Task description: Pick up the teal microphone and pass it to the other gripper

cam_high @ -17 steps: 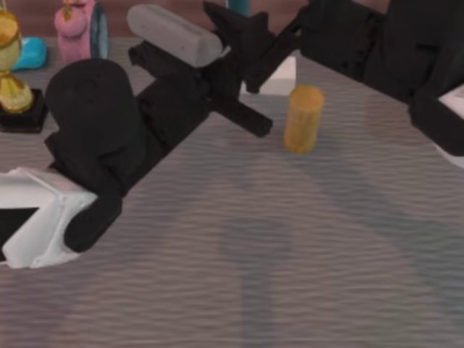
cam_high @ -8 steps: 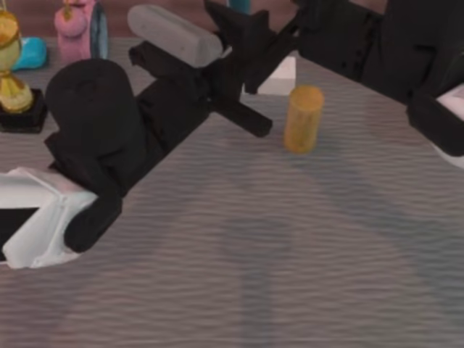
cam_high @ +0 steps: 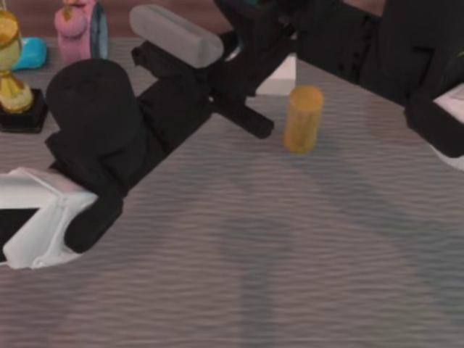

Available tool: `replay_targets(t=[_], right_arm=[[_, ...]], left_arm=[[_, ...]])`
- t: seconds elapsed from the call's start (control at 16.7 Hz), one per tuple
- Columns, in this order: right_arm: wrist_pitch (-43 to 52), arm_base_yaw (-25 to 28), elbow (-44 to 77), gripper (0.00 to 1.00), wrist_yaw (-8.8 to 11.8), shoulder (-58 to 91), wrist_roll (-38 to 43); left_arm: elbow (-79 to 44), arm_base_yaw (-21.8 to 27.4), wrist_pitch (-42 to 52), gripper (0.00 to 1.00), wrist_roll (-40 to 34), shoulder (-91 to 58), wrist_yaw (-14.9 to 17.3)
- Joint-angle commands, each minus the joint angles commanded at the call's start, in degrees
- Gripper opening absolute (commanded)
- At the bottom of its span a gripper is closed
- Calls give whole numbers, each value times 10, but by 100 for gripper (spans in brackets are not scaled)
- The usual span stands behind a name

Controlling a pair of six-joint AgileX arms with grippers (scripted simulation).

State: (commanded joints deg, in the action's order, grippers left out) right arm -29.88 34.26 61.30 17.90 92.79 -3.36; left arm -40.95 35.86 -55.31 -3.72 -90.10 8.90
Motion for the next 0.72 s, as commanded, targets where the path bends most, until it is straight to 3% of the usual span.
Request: replay_targets(t=[0.54, 0.72], right_arm=[[0, 0, 0, 0, 0, 0, 0], [0, 0, 0, 0, 0, 0, 0]], left_arm=[[0, 0, 0, 0, 0, 0, 0], [0, 0, 0, 23, 0, 0, 0]])
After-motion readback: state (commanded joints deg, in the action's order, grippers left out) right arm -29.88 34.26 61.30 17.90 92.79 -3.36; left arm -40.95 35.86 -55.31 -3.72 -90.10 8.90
